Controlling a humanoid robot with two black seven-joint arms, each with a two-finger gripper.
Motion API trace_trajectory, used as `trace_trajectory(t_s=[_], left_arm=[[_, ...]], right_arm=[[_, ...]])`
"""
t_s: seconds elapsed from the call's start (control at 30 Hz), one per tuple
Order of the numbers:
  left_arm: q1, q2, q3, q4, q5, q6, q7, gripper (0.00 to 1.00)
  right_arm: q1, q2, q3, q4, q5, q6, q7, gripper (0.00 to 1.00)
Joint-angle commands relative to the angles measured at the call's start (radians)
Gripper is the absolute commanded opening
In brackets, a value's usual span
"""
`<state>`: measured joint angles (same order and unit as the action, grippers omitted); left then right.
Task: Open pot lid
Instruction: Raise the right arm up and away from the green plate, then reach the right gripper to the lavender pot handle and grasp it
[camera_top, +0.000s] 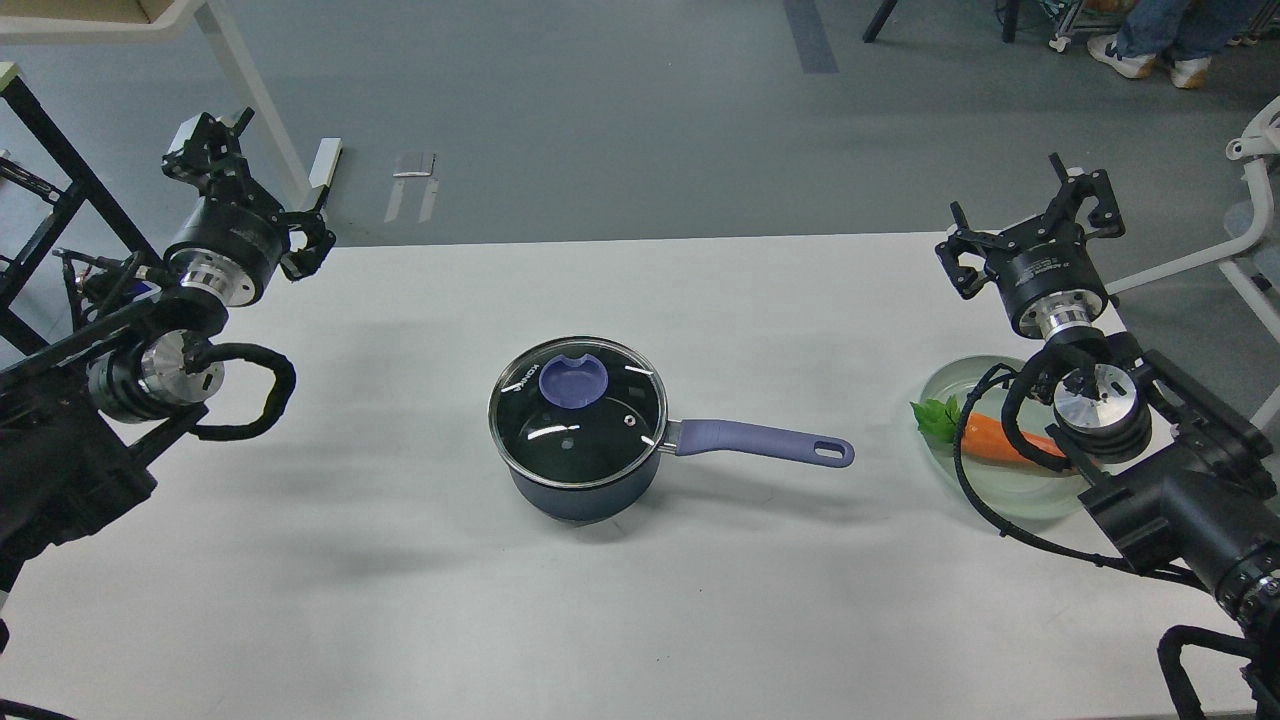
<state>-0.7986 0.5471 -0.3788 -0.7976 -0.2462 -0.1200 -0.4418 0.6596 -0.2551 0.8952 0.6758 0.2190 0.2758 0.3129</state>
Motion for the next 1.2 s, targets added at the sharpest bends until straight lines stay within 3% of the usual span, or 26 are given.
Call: trace_trajectory(t_s=[0.0,0.37,0.63,0.83,0.97,1.17], left_arm=[[0.009,-0.006,0.000,-0.002,-0.001,-0.001,-0.003,0.99],[0.059,0.005,0.009,-0.012,0.001,-0.016,-0.006,0.99],[0.059,0.048,0.012,-0.014,0.005,-0.076,0.000,0.99],[0.058,0.060,0.011,-0.014,0.093,-0.098,0.003,0.99],[0.056,0.057,0.008,-0.014,0.157,-0.109,-0.009,0.99],[0.048,0.054,0.011,-0.014,0.177,-0.105,-0.003,0.99]], right_arm=[[0.000,0.008,-0.002,0.005,0.000,-0.003,0.000,1.00],[-0.006,-0.015,-0.057,0.082,-0.006,-0.006,0.003,1.00],[0.053,-0.228,-0.171,0.287,-0.234,-0.118,0.003,1.00],[0.225,-0.332,-0.410,0.393,-0.521,-0.156,0.003,1.00],[0.371,-0.343,-0.594,0.450,-0.693,-0.219,-0.008,1.00],[0.612,-0.342,-0.907,0.546,-0.915,-0.227,-0.021,1.00]])
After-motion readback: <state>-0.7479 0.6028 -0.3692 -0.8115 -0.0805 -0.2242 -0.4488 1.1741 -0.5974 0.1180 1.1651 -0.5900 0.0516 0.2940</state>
